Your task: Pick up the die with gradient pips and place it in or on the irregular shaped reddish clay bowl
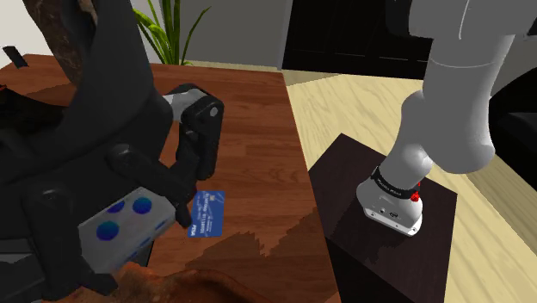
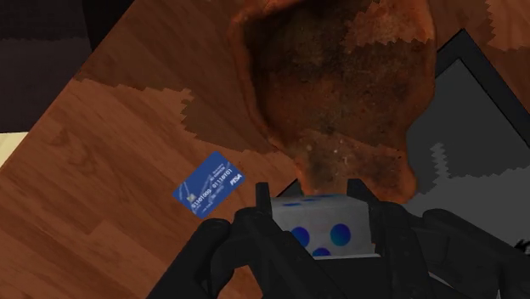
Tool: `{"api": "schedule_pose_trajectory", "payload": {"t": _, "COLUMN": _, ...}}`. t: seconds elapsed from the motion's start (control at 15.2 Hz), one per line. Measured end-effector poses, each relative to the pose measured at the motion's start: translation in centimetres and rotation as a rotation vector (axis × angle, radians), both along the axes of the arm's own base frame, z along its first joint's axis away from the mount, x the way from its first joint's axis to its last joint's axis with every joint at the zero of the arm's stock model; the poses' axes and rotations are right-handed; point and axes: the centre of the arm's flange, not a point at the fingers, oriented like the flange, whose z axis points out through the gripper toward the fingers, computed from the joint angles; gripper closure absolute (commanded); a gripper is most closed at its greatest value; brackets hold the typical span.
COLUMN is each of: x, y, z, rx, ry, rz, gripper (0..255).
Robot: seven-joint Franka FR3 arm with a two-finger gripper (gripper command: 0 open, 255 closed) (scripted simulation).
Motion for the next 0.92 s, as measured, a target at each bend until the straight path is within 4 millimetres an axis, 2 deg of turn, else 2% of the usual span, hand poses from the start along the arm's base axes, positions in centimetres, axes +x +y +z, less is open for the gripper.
{"api": "schedule_pose_trajectory", "payload": {"t": 0.2, "x": -2.4, "y": 3.7, "z": 0.5, "rx": 0.003, "ry": 0.001, "rz": -0.001, "gripper": 255}}
{"api": "schedule_pose_trajectory", "payload": {"t": 0.26, "x": -3.0, "y": 4.3, "z": 0.0, "rx": -0.004, "ry": 0.0, "rz": -0.002, "gripper": 255}}
{"api": "schedule_pose_trajectory", "payload": {"t": 0.46, "x": -3.4, "y": 5.0, "z": -1.8, "rx": -0.002, "ry": -0.001, "rz": -0.002, "gripper": 255}}
{"api": "schedule_pose_trajectory", "payload": {"t": 0.92, "x": -3.5, "y": 5.0, "z": -5.4, "rx": -0.002, "ry": -0.001, "rz": -0.003, "gripper": 255}}
